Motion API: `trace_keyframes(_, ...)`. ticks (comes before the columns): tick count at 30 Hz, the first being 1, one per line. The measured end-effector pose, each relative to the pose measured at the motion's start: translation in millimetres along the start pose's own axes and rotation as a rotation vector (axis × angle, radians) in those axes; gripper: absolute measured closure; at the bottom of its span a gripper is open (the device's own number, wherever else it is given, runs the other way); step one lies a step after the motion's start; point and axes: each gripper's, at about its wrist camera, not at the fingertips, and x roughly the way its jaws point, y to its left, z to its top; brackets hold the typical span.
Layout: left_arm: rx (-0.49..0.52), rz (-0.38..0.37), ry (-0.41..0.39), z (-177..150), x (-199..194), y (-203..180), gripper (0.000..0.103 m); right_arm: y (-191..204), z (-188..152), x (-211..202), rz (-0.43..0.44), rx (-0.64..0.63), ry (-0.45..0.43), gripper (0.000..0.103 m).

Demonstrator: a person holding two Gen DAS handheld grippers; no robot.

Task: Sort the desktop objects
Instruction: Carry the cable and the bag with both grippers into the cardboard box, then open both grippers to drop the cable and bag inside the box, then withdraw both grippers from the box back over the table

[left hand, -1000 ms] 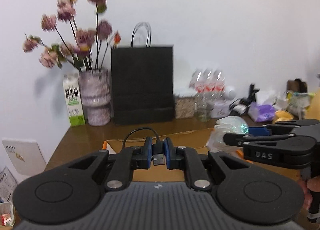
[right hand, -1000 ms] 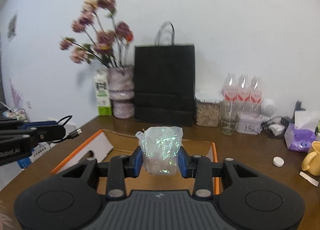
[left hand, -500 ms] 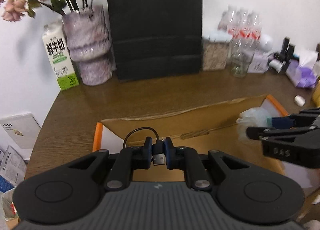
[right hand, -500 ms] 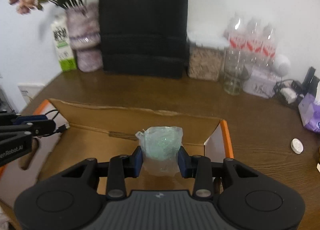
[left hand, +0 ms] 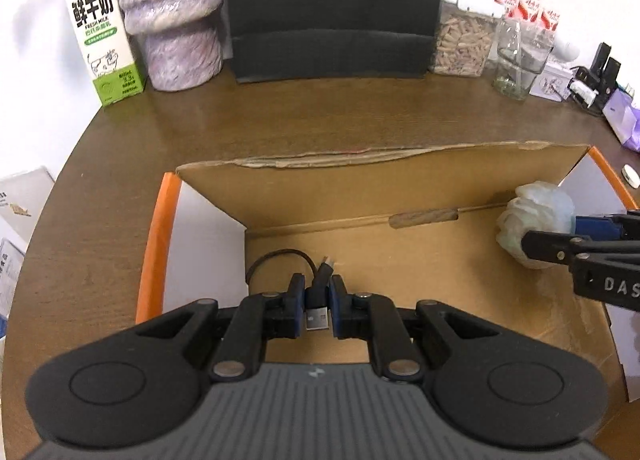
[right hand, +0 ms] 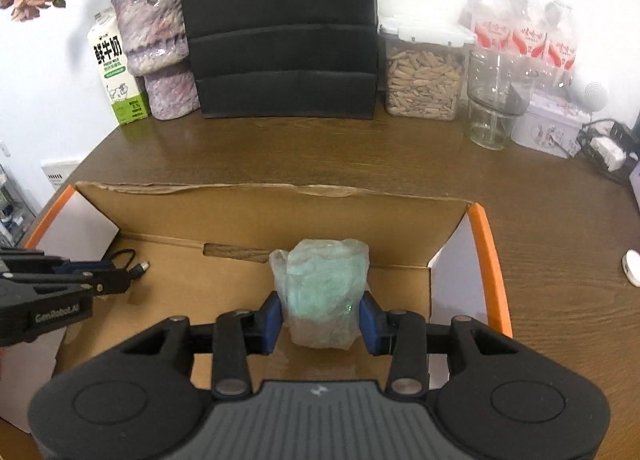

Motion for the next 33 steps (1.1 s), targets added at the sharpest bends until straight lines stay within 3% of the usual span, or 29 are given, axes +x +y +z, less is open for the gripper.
trace_keyframes(4, 0.033, 0.033, -0.001, -2.6, -1.0, -7.5, 0.090, 3.2, -3.2, -3.2, -0.005, -0.017, -0.001, 0.061)
trace_keyframes(7, 0.043, 0.053, -0.044, -1.1, -8.9, -10.9, 0.086, 5.9, -2.1, -7.7, -0.009, -0.026, -0.017, 0.038)
trace_keyframes(8, 0.046, 0.053, -0.058, -0.4, -13.4, -12.1, 0.083, 6.6, -2.0, -11.0, -0.009, -0.023, -0.024, 0.025)
trace_keyframes(12, 0.034, 0.074, -0.121, 2.1, -34.2, -13.1, 0.026, 8.7, -2.0, -30.0, 0.012, -0.030, -0.063, 0.013)
trace_keyframes(14, 0.037, 0.085, -0.174, 2.2, -48.5, -12.7, 0.019, 9.6, -2.5, -43.1, 0.012, -0.031, -0.090, 0.010)
trace_keyframes(16, 0.022, 0.085, -0.205, 1.3, -62.4, -11.2, 0.000, 10.3, -5.0, -59.3, 0.016, -0.036, -0.125, 0.009)
trace_keyframes(24, -0.087, 0.016, -0.379, -24.3, -137.0, 11.0, 0.000, 9.4, -28.5, -132.4, 0.044, -0.064, -0.269, 0.007)
trace_keyframes(27, -0.082, 0.011, -0.455, -45.2, -169.3, 16.6, 0.000, 9.6, -43.3, -162.4, 0.081, -0.057, -0.310, 0.000)
trace_keyframes(33, -0.083, -0.014, -0.542, -96.4, -215.9, 24.1, 0.000, 14.0, -86.3, -215.2, 0.096, -0.077, -0.393, 0.000)
